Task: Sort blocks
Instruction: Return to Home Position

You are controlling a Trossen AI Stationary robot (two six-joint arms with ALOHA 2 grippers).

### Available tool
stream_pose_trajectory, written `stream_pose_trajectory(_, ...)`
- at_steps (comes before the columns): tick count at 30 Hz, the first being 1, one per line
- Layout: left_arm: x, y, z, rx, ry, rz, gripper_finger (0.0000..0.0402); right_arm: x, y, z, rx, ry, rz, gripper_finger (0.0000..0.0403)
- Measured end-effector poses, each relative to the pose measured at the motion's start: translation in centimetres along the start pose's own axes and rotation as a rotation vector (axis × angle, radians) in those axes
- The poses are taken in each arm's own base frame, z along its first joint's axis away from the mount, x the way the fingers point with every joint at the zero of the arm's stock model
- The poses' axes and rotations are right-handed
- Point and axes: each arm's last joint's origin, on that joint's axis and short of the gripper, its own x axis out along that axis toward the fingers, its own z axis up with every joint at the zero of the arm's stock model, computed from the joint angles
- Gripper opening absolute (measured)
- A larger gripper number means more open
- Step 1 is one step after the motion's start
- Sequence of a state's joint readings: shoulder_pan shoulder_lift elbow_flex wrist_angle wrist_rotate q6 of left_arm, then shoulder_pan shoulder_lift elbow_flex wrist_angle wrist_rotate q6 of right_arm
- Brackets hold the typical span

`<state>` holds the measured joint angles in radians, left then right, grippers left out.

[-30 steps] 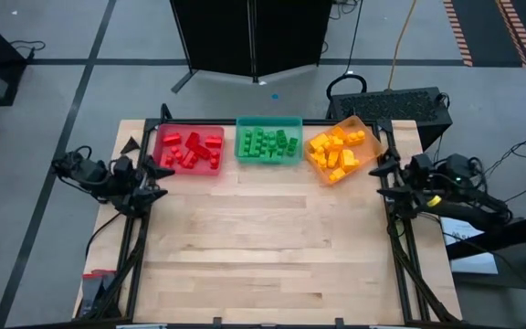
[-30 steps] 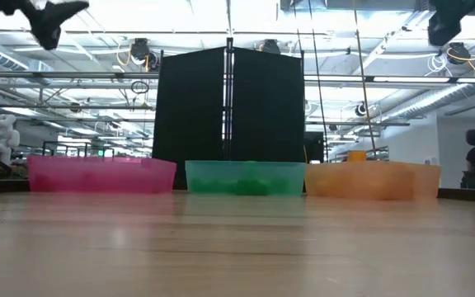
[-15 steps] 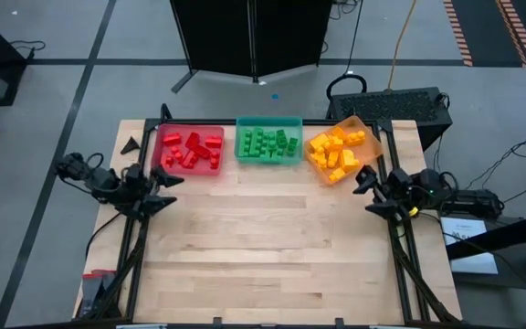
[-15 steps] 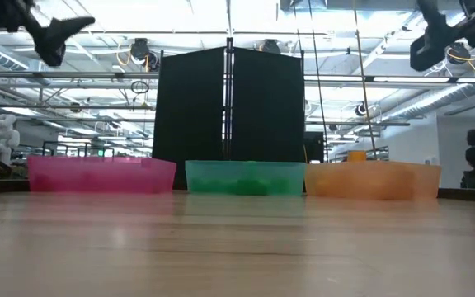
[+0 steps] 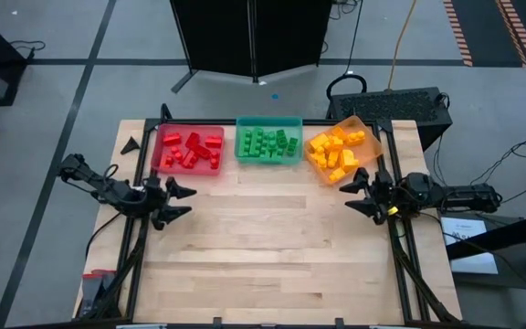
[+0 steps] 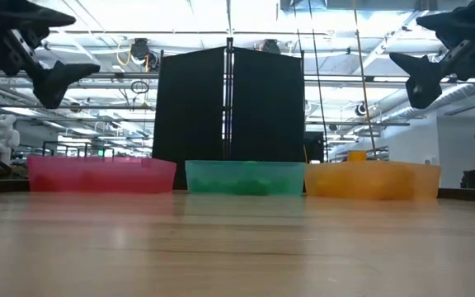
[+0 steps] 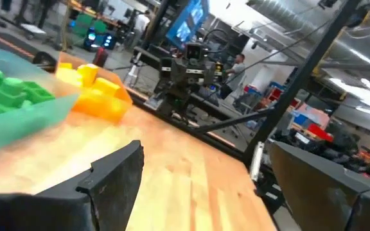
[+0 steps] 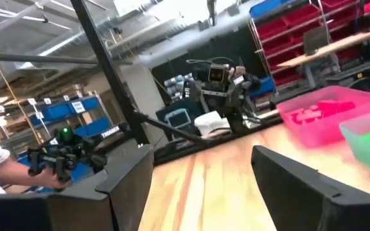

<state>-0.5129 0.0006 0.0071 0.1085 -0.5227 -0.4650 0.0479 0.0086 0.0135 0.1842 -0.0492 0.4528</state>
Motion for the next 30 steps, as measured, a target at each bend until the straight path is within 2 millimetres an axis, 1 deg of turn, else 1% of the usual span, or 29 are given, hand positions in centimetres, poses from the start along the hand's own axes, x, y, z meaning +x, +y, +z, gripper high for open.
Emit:
stream_pose_trajectory(5, 0.0, 0.3, -0.2, 0.026, -0.004, 0.069, 0.0338, 0.0, 0.0, 0.0, -0.002, 0.005, 0.001, 0.0258)
stream_pose_trajectory(9, 0.0, 0.5, -0.1, 0.027, -0.033, 0.135, 0.0338, 0.0, -0.3, -0.7, -0.012, 0.073, -0.031, 0.0258)
stream_pose_trajectory(12, 0.0, 0.5, -0.1, 0.029, -0.033, 0.137, 0.0338, -0.1, -0.6, -1.2, -0.008, 0.122, -0.078, 0.0258)
stream_pose_trajectory(16, 0.0, 0.5, -0.1, 0.028, -0.032, 0.137, 0.0338, -0.1, -0.9, -1.3, 0.003, 0.104, -0.156, 0.0258)
stream_pose_trajectory(20, 0.0, 0.5, -0.2, 0.029, -0.031, 0.137, 0.0338, -0.1, -0.9, -1.3, -0.024, 0.11, -0.153, 0.0258)
stream_pose_trajectory(30, 0.0, 0.5, -0.2, 0.029, -0.029, 0.135, 0.0338, -0.1, -0.9, -1.3, -0.026, 0.11, -0.154, 0.0258)
